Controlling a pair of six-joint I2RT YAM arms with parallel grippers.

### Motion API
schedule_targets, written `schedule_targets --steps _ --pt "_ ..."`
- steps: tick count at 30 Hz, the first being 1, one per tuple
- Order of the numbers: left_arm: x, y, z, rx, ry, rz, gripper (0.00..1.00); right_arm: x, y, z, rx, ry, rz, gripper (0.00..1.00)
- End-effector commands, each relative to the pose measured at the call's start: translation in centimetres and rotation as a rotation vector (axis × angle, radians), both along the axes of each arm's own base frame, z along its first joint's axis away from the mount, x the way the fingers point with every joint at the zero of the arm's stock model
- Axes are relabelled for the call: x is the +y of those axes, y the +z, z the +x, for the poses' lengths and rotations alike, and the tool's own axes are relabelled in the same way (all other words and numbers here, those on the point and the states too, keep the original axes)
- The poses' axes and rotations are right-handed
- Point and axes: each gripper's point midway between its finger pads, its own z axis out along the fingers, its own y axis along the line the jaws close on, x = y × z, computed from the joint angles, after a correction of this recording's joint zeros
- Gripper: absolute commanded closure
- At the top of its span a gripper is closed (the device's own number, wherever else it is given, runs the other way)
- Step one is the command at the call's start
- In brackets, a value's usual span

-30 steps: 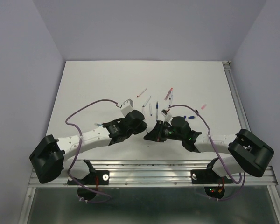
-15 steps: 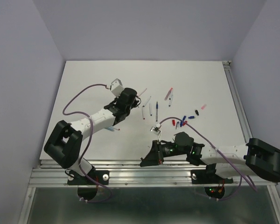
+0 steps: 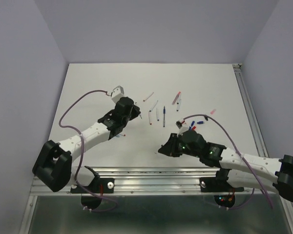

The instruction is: Open the pen caps

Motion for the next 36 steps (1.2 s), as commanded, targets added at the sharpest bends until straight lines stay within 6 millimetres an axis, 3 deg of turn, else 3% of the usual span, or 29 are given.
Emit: schedule_targets --steps 1,2,3,6,7,15,24,25,32,34,36 --pt "0.1 -0.8 -3.5 0.019 -0.125 -0.02 1.0 -5.5 -1.7 5.3 -0.057 -0.256 -0.242 0.98" --pt "0.4 -0.6 -4.2 0.014 -0.134 -0.029 1.0 -5.9 -2.0 5.9 -0.056 -0.27 -0.256 0.98" --pt "0.7 -2.1 -5.1 0.045 -0.149 -0.015 1.0 -6.4 -2.3 6.5 -0.058 -0.283 -0.272 0.98" --pt "0.4 -3.6 -7.2 0.09 -0.22 -0.023 1.0 -8.4 -3.7 9.2 -0.051 -0.402 -0.368 0.98" --pt "0.0 -3.9 -7.9 0.1 -0.248 -0.031 1.0 -9.6 -5.2 9.9 -0.034 -0.443 -0.446 0.98" --pt "-1.9 -5.4 -10.2 0.137 -0.338 0.003 1.0 -11.4 -8.0 12.3 0.001 -0.525 -0.584 0.94" --pt "-3.2 -6.4 -9.0 0.155 -0.364 0.097 1.0 -13.9 -8.4 13.5 -0.027 -0.621 -0.698 0.82" --pt "-3.4 -6.1 -8.6 0.149 -0.364 0.104 1.0 -14.1 -8.5 13.3 -0.024 -0.623 -0.713 0.72" --pt "-3.8 -7.9 -6.4 0.198 -0.312 0.193 1.0 -14.6 -7.6 12.7 -0.01 -0.624 -0.716 0.51" --pt "-4.0 -7.5 -5.3 0.195 -0.279 0.21 1.0 -14.4 -6.5 12.6 -0.028 -0.622 -0.68 0.39" --pt "-3.5 -8.9 -4.8 0.237 -0.251 0.259 1.0 -14.1 -5.4 12.3 -0.039 -0.607 -0.633 0.32"
